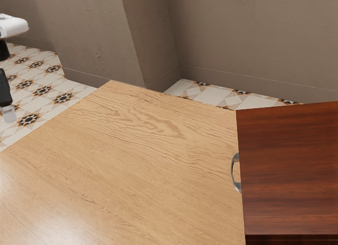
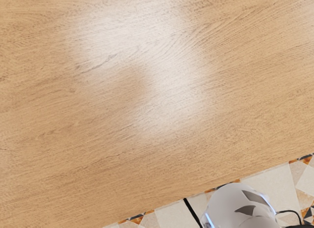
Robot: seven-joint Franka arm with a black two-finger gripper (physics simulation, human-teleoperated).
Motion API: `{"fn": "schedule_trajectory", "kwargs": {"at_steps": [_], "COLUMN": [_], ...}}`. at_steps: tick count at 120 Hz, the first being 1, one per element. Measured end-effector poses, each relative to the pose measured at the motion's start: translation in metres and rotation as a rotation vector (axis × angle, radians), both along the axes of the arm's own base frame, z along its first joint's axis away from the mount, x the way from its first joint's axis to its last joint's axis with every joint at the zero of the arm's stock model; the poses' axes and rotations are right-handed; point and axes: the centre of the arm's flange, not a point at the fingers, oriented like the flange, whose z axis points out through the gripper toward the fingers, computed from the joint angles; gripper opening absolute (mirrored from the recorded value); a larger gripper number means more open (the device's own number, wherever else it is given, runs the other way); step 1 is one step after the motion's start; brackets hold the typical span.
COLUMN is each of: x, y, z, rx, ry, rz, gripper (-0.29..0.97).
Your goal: Pull the drawer handle with one arm to open the drawer
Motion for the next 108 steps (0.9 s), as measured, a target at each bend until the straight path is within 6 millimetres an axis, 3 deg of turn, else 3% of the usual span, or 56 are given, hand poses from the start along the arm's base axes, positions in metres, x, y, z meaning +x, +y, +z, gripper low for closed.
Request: {"fn": "schedule_trajectory", "kwargs": {"at_steps": [23, 38, 68, 90, 108], "x": [0.017, 0.026, 0.04, 0.04, 0.015], "y": [0.008, -0.036, -0.097, -0.157, -0.198], "z": [0.021, 0.044, 0.05, 0.033, 0.018], "rx": [0.049, 0.078, 0.092, 0.124, 0.167], "ry": [-0.213, -0.303, -0.335, -0.268, -0.227], "rz": [-0.3, -0.543, -0.89, -1.098, -1.248], "gripper": [0.68, 0.68, 0.68, 0.68, 0.68]}}
